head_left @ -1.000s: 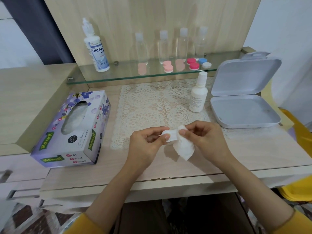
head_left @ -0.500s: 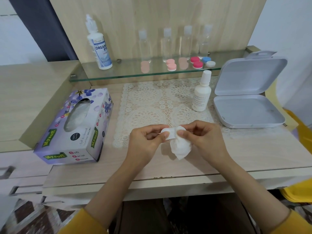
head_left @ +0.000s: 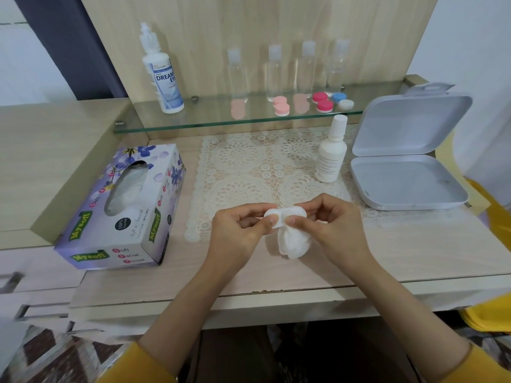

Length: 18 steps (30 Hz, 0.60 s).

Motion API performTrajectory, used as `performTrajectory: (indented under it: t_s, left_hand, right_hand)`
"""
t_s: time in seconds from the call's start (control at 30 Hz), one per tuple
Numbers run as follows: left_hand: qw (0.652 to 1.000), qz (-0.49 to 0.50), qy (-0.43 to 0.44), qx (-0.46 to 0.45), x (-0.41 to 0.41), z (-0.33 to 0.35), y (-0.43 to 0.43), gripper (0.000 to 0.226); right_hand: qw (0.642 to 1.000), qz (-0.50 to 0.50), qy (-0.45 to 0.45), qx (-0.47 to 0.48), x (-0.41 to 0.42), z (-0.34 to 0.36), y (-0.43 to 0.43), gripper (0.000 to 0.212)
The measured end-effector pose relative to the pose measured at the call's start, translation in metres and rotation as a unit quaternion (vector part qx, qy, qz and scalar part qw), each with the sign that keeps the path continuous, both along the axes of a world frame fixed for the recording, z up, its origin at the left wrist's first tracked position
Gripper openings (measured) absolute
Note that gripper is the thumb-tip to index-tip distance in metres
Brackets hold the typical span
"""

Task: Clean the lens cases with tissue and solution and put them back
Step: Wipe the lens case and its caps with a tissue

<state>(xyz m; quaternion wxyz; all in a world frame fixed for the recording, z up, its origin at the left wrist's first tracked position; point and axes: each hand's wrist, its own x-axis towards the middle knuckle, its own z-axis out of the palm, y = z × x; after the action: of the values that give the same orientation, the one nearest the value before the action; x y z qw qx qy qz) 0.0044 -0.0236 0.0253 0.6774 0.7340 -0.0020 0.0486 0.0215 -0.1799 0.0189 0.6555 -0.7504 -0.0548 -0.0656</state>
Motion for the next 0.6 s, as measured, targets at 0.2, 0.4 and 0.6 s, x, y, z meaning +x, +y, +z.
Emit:
performTrajectory:
  t_s: [0.2,0.4,0.6]
  left_hand:
    - [1.000,-0.012,0.005,-0.021,-0.001,-0.001,-0.003,0.018]
    - [0.997,-0.051,0.040,-0.048,-0.001,0.000,-0.003,0.018]
    - [0.989,-0.074,0.125,-0.036,0.005,0.004,0.001,0.048]
  right_hand:
    - [1.000,-0.009,-0.001,0.029,0.000,0.001,-0.002,0.021]
    - [0.999,0.013,-0.017,0.028,0.000,0.000,-0.013,0.019]
    - [0.999,0.043,-0.020,0.028,-0.001,-0.004,-0.014,0.019]
